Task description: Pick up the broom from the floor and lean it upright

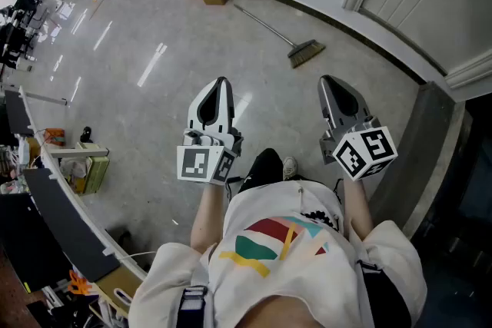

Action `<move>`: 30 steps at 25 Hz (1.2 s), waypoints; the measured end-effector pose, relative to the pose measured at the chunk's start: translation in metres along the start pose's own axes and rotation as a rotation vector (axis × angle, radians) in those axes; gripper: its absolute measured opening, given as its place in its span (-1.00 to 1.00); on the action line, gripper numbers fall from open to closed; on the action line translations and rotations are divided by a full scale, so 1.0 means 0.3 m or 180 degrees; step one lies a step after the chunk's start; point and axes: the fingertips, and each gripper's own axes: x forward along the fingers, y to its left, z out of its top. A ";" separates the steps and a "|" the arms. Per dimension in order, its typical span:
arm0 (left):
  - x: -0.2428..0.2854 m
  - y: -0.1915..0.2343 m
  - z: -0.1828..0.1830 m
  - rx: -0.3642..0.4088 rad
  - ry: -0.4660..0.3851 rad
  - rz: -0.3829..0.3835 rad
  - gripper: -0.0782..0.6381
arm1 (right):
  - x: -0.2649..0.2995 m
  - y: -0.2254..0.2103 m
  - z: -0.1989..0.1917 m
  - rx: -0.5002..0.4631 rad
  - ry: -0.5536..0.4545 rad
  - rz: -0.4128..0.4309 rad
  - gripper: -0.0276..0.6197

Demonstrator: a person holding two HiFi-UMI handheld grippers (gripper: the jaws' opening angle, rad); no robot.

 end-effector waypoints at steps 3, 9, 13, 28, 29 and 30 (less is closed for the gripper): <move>0.039 0.006 -0.009 -0.0022 0.0013 0.0029 -0.66 | 0.019 -0.051 0.004 -0.0092 0.0046 -0.0083 -0.87; 0.194 0.065 -0.044 -0.0090 -0.0028 0.0039 -0.66 | 0.134 -0.139 0.020 -0.0140 0.0086 -0.0076 -0.87; 0.355 0.164 -0.093 -0.0145 -0.0031 0.0023 -0.66 | 0.288 -0.215 0.023 -0.0187 0.0144 -0.0106 -0.87; 1.184 0.805 -0.180 -0.0240 0.0067 -0.0018 -0.66 | 1.280 -0.453 0.163 -0.0224 0.0502 0.0061 -0.87; 1.227 0.832 -0.187 -0.0254 0.0074 -0.0018 -0.66 | 1.321 -0.475 0.163 -0.0211 0.0523 0.0037 -0.87; 1.265 0.854 -0.197 -0.0268 0.0087 -0.0017 -0.66 | 1.356 -0.498 0.158 -0.0200 0.0557 0.0017 -0.87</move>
